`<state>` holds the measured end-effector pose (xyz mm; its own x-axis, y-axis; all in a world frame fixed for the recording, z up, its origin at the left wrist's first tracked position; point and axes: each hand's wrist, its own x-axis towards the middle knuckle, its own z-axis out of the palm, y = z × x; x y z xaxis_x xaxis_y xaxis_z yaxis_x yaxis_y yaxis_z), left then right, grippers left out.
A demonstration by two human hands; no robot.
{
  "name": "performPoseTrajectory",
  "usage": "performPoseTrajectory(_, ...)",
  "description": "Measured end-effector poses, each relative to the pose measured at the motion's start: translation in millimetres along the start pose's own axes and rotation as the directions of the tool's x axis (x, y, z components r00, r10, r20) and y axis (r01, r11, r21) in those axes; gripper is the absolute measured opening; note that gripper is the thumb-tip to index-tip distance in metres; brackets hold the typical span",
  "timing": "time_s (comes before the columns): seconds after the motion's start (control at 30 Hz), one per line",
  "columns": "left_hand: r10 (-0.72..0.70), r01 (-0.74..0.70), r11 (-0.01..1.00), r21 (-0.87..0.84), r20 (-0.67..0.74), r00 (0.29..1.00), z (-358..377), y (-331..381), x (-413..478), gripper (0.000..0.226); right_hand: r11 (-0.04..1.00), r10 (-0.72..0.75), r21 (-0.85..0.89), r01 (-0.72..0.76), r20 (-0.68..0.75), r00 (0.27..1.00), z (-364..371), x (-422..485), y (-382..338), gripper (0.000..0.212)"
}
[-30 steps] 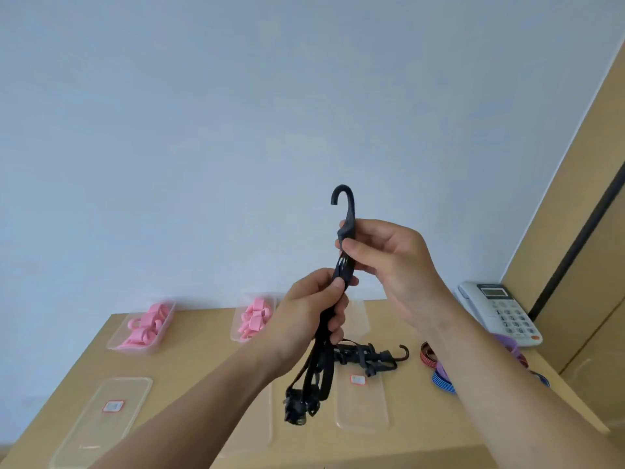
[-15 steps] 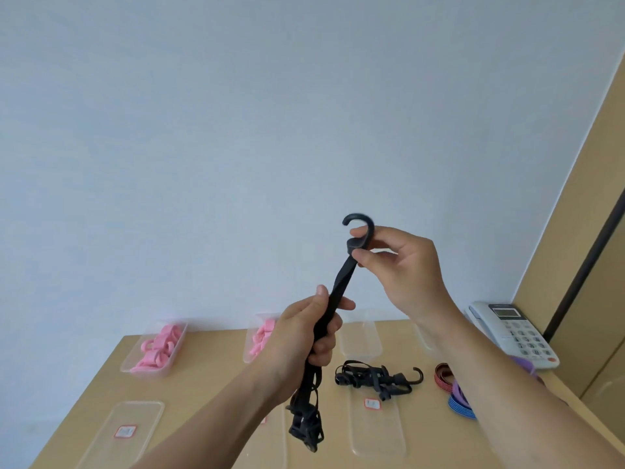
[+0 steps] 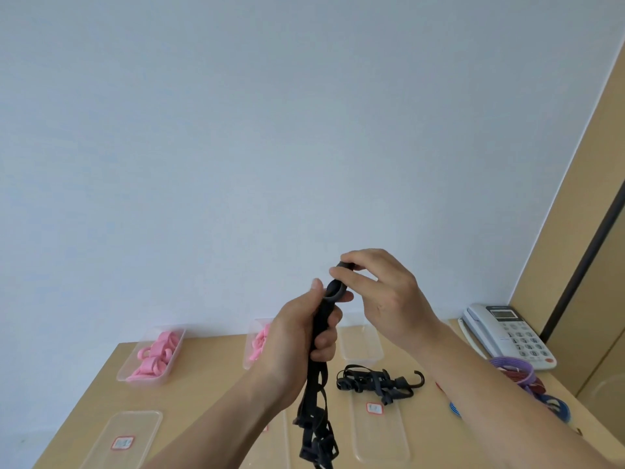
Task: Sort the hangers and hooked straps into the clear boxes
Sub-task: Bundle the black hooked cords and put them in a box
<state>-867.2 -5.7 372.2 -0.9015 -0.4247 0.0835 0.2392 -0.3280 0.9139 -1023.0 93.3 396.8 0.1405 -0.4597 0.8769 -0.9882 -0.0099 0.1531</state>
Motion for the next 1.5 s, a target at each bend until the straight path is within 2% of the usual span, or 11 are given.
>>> performPoseTrajectory(0.07,0.039,-0.038,0.997,0.063,-0.023,0.999,-1.1,0.8,0.1,0.046,0.999,0.03,0.037,-0.031,0.021,0.999,-0.4,1.0,-3.6,0.055)
performPoseTrajectory(0.13,0.058,-0.055,0.996,0.074,-0.04,0.997,-1.6,1.9,0.6,0.041,0.903,0.312,0.286,-0.319,0.073,0.947,0.0,3.6,-11.0,0.042)
performPoseTrajectory(0.23,0.068,-0.059,0.99,0.127,-0.067,0.995,-0.1,1.8,1.2,0.037,0.289,0.626,0.546,-0.787,0.514,0.586,-3.6,17.2,-18.6,0.032)
performPoseTrajectory(0.37,0.054,-0.037,0.985,0.169,-0.093,0.994,3.1,0.4,0.4,0.039,0.103,0.64,0.588,-0.802,0.578,0.506,-9.3,24.6,-13.7,0.022)
performPoseTrajectory(0.67,-0.091,0.132,0.976,0.171,-0.226,0.97,4.7,-4.0,-0.5,0.059,0.454,0.69,0.532,-0.715,0.298,0.659,-4.9,21.3,-19.3,0.038)
performPoseTrajectory(0.87,-0.139,0.15,0.988,0.046,-0.185,0.973,6.7,-5.3,3.3,0.059,0.797,0.493,0.368,-0.478,0.059,0.868,-5.4,14.0,-29.3,0.039)
performPoseTrajectory(1.1,-0.154,0.144,0.986,-0.084,-0.137,0.978,2.7,-1.8,10.0,0.053,0.858,0.291,0.441,-0.263,0.005,0.957,-0.6,-1.0,-41.3,0.023)
performPoseTrajectory(1.23,-0.187,0.165,0.967,-0.195,-0.102,0.977,-2.5,2.4,12.2,0.044,0.829,0.337,0.437,-0.349,0.108,0.935,0.5,-8.5,-43.9,0.019)
performPoseTrajectory(1.33,-0.151,0.14,0.985,-0.101,-0.104,0.983,-6.4,3.9,14.9,0.036,0.743,0.422,0.463,-0.484,0.237,0.875,-1.9,-6.8,-44.1,0.042)
performPoseTrajectory(1.43,-0.1,0.099,0.995,-0.027,-0.077,0.992,-7.9,1.3,16.3,0.036,0.527,0.548,0.415,-0.742,0.502,0.67,-5.1,0.2,-37.8,0.064)
performPoseTrajectory(1.5,-0.083,0.084,0.996,0.006,-0.029,0.996,-7.7,0.0,15.3,0.034,0.366,0.551,0.368,-0.855,0.654,0.518,-4.3,5.8,-28.6,0.039)
